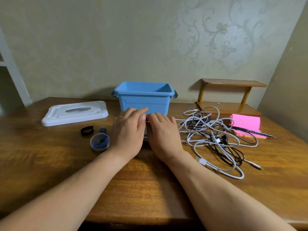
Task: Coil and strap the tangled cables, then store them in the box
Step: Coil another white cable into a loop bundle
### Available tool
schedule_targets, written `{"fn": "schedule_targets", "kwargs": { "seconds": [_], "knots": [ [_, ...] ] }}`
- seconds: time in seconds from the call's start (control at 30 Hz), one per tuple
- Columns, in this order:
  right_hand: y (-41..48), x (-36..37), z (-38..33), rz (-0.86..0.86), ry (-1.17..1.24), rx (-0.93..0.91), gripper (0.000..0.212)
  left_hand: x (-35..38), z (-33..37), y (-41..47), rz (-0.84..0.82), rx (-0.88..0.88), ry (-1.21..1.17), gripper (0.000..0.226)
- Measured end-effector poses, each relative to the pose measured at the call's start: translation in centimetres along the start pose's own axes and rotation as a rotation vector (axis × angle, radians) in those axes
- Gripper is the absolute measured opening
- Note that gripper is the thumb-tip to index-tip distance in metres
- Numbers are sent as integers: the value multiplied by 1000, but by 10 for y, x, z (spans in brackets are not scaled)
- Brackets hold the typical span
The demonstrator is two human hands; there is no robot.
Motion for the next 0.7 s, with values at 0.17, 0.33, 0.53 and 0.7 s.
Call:
{"fn": "schedule_targets", "kwargs": {
  "seconds": [0.17, 0.33, 0.53, 0.7],
  "knots": [
    [1, -6, -1, -34, 4, -29, 22, -1, 16, -25, -43, -161, -76, 43],
    [-2, -5, 0, -18, -33, -36, 15, -5, 14, -26, -49, -207, 22, 48],
    [-2, 0, 0, -52, -75, -13, 8, -8, 16, -29, -53, -178, 127, 20],
    [-3, -3, 0, -73, -74, -13, 5, -8, 16, -28, -40, -147, 64, 30]
  ]
}}
Point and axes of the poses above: each hand's wrist, its own y-axis towards the middle knuckle, its own x-axis out of the palm, z = x × y, the point moved 1 cm from there along y, towards the middle knuckle, and after that the axes turned 10 degrees about -y, right-handed, at the moved point
